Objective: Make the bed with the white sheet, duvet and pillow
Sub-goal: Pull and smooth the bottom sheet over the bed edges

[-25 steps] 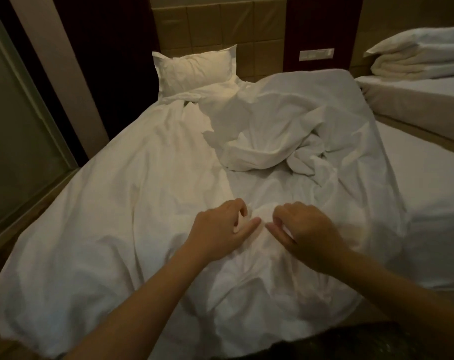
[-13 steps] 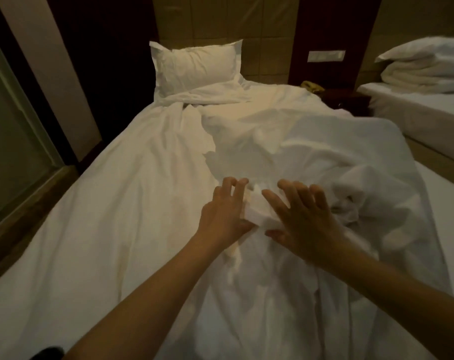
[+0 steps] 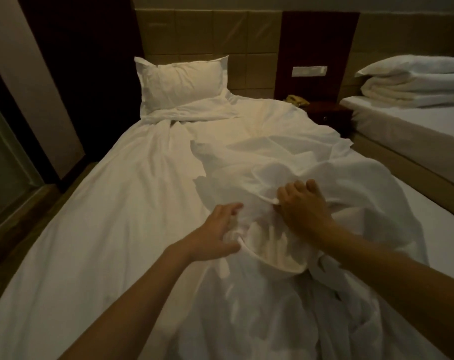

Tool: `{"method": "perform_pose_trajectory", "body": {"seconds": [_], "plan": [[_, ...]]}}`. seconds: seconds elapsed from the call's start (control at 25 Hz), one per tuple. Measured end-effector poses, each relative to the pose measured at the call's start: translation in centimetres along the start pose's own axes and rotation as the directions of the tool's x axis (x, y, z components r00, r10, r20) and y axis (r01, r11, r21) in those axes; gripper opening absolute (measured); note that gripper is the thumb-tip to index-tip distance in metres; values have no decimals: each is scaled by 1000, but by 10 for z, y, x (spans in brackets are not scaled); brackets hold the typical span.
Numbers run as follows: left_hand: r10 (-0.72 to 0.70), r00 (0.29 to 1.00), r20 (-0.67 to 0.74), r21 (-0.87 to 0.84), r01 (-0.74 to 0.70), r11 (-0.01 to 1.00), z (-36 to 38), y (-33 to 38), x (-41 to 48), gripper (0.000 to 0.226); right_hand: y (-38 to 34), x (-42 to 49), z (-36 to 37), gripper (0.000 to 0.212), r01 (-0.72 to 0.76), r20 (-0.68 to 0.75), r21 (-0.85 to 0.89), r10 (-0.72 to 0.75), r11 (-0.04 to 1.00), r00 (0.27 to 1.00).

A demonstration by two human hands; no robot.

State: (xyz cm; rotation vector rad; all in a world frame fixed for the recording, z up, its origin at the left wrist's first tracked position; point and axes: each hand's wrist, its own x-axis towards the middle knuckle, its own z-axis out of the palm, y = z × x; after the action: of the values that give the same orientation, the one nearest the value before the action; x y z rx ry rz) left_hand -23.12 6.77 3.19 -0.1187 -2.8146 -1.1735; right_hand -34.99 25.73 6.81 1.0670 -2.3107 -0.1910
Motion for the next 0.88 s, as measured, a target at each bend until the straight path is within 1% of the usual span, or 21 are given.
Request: {"method": "perform_pose_trajectory", "body": {"seconds": [0.04, 0.08, 0.12, 0.16, 0.2, 0.24, 0.28, 0.36, 0.4, 0.52, 0.56, 0.68, 0.72, 0.8, 0.88], "plan": [[-46, 991, -126, -88, 35, 996, 1, 3, 3, 88, 2, -2, 5, 13, 25, -46, 11, -25, 1000, 999], [-103, 959, -264, -120, 73, 990, 5, 8, 8, 91, 4, -2, 7, 3, 56, -98, 36, -53, 998, 994], [-147, 919, -365, -67, 131, 989, 11, 14, 15, 98, 5, -2, 10, 10, 79, -139, 51, -71, 996, 988], [-183, 893, -411, 40, 218, 975, 18, 17, 25, 105, 7, -3, 9, 17, 92, -157, 56, -82, 994, 984], [-211, 881, -423, 113, 282, 953, 25, 17, 36, 106, 11, -5, 8, 21, 96, -164, 64, -84, 993, 983], [-216, 879, -425, 131, 296, 946, 29, 17, 49, 99, 16, -8, 9, 22, 97, -185, 73, -82, 993, 979], [-206, 877, -434, 97, 273, 957, 32, 16, 63, 82, 23, -11, 10, 23, 83, -191, 79, -67, 993, 979], [-197, 847, -493, -40, 205, 978, 36, 23, 89, 33, 41, -16, 13, 26, 48, -202, 123, -22, 991, 979], [-186, 838, -513, -79, 169, 982, 38, 31, 99, 21, 50, -19, 14, 26, 20, -217, 149, 12, 989, 976], [-3, 856, -517, -20, -9, 1000, 49, 62, 125, 19, 77, -33, 13, 24, -64, -262, 173, 109, 983, 959], [37, 861, -507, -5, -46, 999, 54, 75, 133, 20, 88, -39, 10, 23, -90, -271, 183, 138, 979, 953], [181, 833, -523, 33, -193, 981, 79, 105, 160, 39, 124, -67, 11, 27, -155, -296, 267, 234, 951, 926], [227, 820, -525, 49, -237, 970, 89, 115, 171, 41, 137, -77, 14, 30, -177, -305, 290, 267, 940, 914], [297, 820, -489, 92, -290, 953, 114, 144, 191, 29, 167, -104, 21, 38, -230, -327, 310, 330, 922, 885], [332, 835, -439, 137, -303, 943, 140, 173, 214, 13, 198, -132, 26, 56, -279, -345, 313, 382, 908, 857]]}}
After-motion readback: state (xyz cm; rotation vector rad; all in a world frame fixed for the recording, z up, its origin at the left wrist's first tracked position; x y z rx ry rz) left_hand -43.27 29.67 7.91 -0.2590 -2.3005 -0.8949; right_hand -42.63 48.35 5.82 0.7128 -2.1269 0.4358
